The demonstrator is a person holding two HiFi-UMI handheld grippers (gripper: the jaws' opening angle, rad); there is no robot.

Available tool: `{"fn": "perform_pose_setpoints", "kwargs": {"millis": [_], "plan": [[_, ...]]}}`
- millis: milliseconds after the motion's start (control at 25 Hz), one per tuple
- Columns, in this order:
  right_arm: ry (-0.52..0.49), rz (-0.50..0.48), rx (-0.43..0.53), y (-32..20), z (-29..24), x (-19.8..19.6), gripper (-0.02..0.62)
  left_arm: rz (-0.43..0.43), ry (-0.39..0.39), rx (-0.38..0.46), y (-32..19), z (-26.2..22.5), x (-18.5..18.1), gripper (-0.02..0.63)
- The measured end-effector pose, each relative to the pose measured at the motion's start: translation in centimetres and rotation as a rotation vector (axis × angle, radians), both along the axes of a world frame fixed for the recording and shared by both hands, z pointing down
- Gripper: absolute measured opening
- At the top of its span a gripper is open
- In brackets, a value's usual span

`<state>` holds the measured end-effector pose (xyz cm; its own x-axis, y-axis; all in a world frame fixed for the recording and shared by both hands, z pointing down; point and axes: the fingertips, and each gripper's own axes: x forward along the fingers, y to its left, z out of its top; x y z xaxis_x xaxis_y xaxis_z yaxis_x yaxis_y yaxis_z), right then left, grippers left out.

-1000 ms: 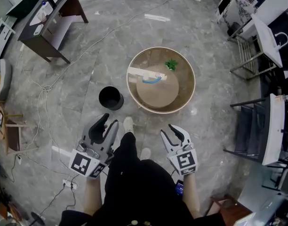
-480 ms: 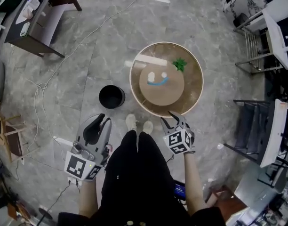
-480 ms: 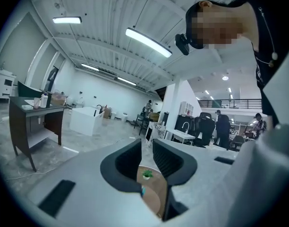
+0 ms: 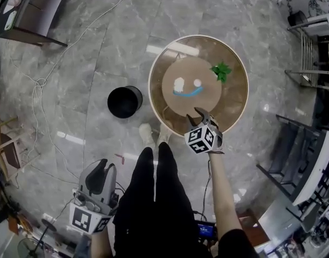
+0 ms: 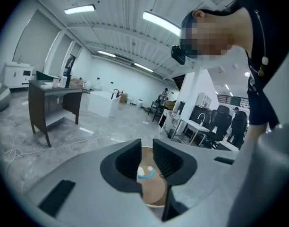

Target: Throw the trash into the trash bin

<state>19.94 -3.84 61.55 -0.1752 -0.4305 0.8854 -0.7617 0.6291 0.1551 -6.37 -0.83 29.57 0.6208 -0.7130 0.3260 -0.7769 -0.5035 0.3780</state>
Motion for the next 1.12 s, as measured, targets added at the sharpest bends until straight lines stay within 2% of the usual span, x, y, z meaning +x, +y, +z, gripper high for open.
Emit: {"fn": "perform_pose_setpoints", "kwargs": {"millis": [120,320,480,640,720,800,840,880,960,1120], "plan": [[0.052,-0.047,-0.031,-2.0,4.7,0.4,0.164,-0.013,-0.012,-0.081,0.5,3.6,-0.3,0.078],[0.100,-0.111,-0.103,-3.9,11.1,0.2,0.172,-0.039,-0.031,-0.163,0.8,7.7,-0.8,0.078],[0.114,-0.136,-0.135,-4.7,13.7,0.2,0.173,-0.066,-0.031,-0.181,0.6,9.0,-1.4,0.078],[0.106,-0.115,-0.168,-5.0,15.2,0.3,0.166,-0.095,0.005,-0.193,0.3,9.5,-1.2,0.078],[0.101,-0.098,-0.174,-5.2,15.5,0.4,0.156,-0.089,-0.013,-0.196,0.6,10.0,-1.4,0.078],[0.104,-0.085,-0.177,-5.6,15.6,0.5,0.124,-0.086,-0.036,-0.202,1.0,10.5,-1.9,0.078],[0.109,-0.081,-0.175,-5.8,15.6,0.5,0.077,-0.091,-0.037,-0.207,1.0,10.6,-2.2,0.078],[0.116,-0.079,-0.171,-6.0,15.5,0.5,0.070,-0.097,-0.031,-0.212,0.9,10.6,-2.4,0.078],[0.122,-0.076,-0.162,-6.3,15.1,0.4,0.003,-0.110,-0.021,-0.215,0.7,10.7,-2.8,0.078],[0.115,-0.081,-0.165,-6.3,14.6,-0.2,0.003,-0.125,-0.029,-0.216,0.7,10.9,-3.7,0.078]]}}
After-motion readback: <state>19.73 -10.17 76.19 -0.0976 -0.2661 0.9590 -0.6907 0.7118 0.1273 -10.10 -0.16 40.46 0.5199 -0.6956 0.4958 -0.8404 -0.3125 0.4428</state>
